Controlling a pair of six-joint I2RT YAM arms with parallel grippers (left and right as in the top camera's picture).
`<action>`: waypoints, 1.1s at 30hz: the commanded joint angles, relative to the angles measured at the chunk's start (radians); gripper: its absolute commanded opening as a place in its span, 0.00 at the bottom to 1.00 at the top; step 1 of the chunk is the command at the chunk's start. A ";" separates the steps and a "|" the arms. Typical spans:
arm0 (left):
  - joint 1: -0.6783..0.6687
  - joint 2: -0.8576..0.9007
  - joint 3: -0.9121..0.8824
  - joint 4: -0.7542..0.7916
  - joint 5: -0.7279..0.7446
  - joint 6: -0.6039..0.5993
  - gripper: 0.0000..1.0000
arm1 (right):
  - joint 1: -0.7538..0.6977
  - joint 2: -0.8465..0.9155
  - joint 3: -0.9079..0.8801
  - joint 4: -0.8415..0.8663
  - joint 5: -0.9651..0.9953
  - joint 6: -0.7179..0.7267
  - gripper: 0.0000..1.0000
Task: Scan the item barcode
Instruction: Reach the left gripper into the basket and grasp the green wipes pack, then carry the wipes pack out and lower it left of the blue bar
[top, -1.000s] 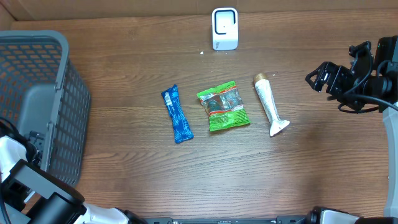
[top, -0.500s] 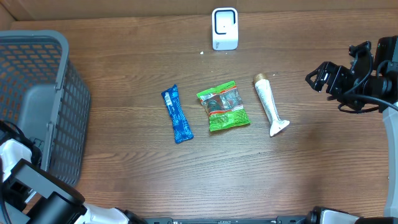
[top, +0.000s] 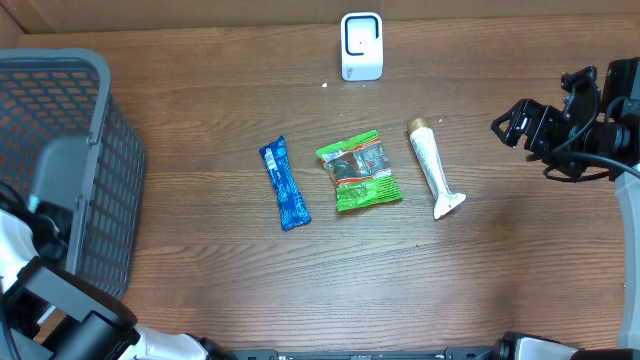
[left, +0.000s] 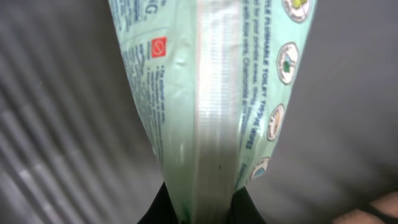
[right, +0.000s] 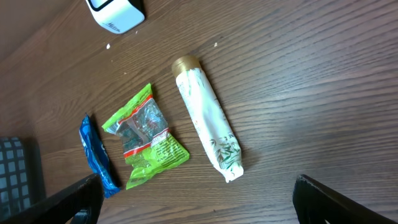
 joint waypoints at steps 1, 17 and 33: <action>-0.062 -0.013 0.203 -0.083 0.061 -0.003 0.04 | -0.002 -0.003 0.007 0.003 -0.009 -0.008 0.98; -0.543 -0.073 0.878 -0.541 0.047 0.076 0.04 | -0.002 -0.003 0.007 -0.002 -0.009 -0.008 0.98; -0.967 -0.079 0.340 -0.536 -0.052 -0.035 0.04 | -0.002 -0.003 0.007 -0.002 -0.009 -0.008 0.98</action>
